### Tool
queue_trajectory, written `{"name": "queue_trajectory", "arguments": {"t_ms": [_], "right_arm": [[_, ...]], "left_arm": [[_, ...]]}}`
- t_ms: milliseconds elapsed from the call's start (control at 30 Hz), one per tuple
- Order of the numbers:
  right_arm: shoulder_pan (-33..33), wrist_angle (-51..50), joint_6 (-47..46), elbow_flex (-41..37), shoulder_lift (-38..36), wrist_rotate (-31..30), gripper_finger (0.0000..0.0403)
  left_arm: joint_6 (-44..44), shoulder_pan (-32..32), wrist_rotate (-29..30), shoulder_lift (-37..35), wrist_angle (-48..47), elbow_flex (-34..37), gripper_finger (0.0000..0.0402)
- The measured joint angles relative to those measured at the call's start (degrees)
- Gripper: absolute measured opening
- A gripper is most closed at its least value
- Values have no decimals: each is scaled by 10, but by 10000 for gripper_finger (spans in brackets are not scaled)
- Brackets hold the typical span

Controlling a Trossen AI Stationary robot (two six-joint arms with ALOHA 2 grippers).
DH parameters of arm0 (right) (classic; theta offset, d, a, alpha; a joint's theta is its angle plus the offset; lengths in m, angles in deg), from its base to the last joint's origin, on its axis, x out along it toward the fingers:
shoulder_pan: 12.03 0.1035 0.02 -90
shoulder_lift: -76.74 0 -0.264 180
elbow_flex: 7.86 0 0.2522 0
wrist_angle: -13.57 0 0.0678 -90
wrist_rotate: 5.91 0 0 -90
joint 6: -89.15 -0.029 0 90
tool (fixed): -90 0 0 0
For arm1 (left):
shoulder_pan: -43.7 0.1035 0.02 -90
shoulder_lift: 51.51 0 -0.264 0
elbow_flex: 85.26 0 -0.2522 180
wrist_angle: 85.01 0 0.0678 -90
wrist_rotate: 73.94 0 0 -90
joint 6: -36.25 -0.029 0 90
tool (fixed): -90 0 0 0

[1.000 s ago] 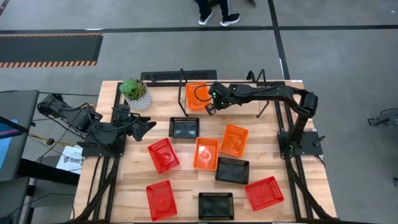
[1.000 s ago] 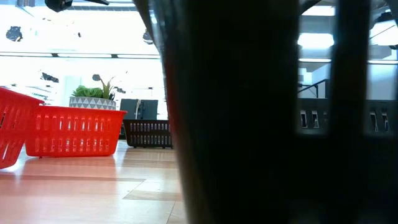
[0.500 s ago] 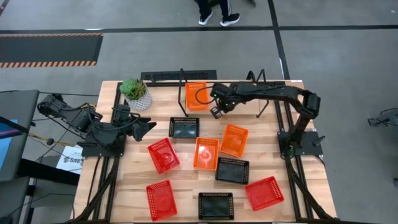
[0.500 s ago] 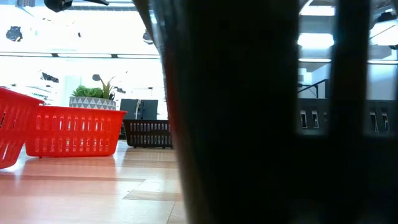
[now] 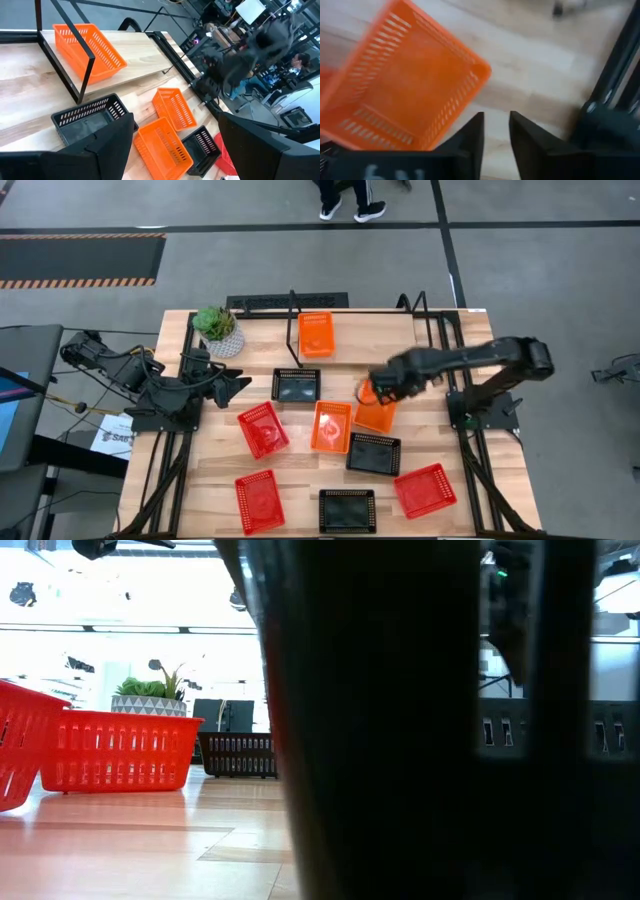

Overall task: Stack baskets on shelf by color
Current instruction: Stack the right orange bin on top of the other orange bin on the shelf

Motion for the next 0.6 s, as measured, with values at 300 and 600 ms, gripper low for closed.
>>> {"name": "queue_trajectory", "arguments": {"t_ms": [300,600], "right_arm": [[49,222,-192,-158,-44,5,228],[62,301,-205,-170,16,18,202]], "left_arm": [[0,0,0,0,0,0,279],[0,0,0,0,0,0,279]]}}
